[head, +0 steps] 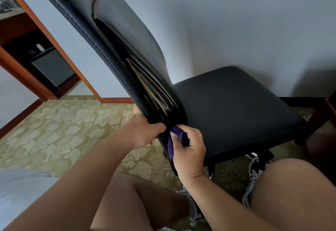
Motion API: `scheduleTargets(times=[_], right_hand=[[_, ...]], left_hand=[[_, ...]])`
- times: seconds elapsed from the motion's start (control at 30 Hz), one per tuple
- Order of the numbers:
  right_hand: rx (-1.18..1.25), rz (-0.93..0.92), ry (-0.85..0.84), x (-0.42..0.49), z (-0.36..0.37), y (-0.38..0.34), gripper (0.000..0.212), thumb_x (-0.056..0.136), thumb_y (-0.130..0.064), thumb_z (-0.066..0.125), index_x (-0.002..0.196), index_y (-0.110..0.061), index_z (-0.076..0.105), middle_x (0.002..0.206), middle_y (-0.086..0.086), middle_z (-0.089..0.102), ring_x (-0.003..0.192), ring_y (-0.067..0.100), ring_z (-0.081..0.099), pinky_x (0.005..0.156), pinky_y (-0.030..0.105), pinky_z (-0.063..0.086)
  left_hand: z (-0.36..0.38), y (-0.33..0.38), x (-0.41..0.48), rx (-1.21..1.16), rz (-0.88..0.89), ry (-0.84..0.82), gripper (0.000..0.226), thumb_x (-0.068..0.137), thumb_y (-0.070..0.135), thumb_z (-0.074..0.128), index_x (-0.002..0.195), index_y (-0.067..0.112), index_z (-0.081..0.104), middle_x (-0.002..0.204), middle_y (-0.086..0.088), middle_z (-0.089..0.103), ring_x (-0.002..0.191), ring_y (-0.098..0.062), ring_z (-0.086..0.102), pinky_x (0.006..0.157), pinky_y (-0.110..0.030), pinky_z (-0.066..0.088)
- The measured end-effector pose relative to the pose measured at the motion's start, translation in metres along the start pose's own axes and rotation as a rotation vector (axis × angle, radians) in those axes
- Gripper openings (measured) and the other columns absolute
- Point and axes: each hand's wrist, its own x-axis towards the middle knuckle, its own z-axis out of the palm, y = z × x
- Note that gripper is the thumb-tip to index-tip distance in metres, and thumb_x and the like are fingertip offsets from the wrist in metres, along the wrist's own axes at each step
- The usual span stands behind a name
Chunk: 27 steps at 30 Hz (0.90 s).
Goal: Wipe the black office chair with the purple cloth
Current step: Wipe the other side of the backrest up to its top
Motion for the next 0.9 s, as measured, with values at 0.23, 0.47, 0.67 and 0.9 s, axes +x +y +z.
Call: scheduleTargets(times=[0.23,0.47,0.67,0.9], right_hand=[[0.071,-0.233,0.047,0.028,0.003,-0.055,0.023,0.081,-0.003,0.080,0.102,-0.009,0.071,0.102,0.000,0.063,0.095,0.011,0.063,0.081,0.020,0.052],[-0.112,-0.434,-0.076,0.017,-0.001,-0.033,0.034,0.093,-0.023,0.069,0.123,-0.007,0.068,0.117,0.008,0.051,0.104,0.014,0.055,0.088,0.020,0.049],[-0.246,-0.389,-0.157,-0.002,-0.012,0.017,0.034,0.096,-0.026,0.062,0.129,-0.020,0.061,0.121,0.005,0.050,0.105,0.008,0.054,0.081,0.020,0.055],[-0.050,-0.305,-0.050,0.009,0.001,-0.030,0.032,0.086,0.008,0.068,0.113,-0.010,0.072,0.112,0.006,0.053,0.100,0.002,0.057,0.085,0.019,0.053]], left_hand=[[-0.004,0.012,-0.011,-0.064,0.028,-0.072,0.048,0.068,0.039,0.058,0.115,0.029,0.062,0.114,0.000,0.070,0.104,-0.020,0.070,0.087,-0.044,0.062],[-0.027,0.023,-0.014,-0.193,0.090,-0.027,0.049,0.072,0.029,0.068,0.121,0.022,0.063,0.112,-0.003,0.073,0.101,-0.022,0.071,0.076,-0.036,0.064],[-0.023,0.022,-0.014,-0.201,0.062,0.000,0.054,0.078,0.031,0.068,0.129,0.021,0.056,0.117,-0.001,0.068,0.103,-0.024,0.069,0.078,-0.042,0.064],[-0.025,0.023,-0.012,-0.151,0.071,-0.011,0.036,0.093,0.021,0.062,0.129,0.022,0.056,0.120,-0.003,0.066,0.105,-0.023,0.067,0.079,-0.044,0.064]])
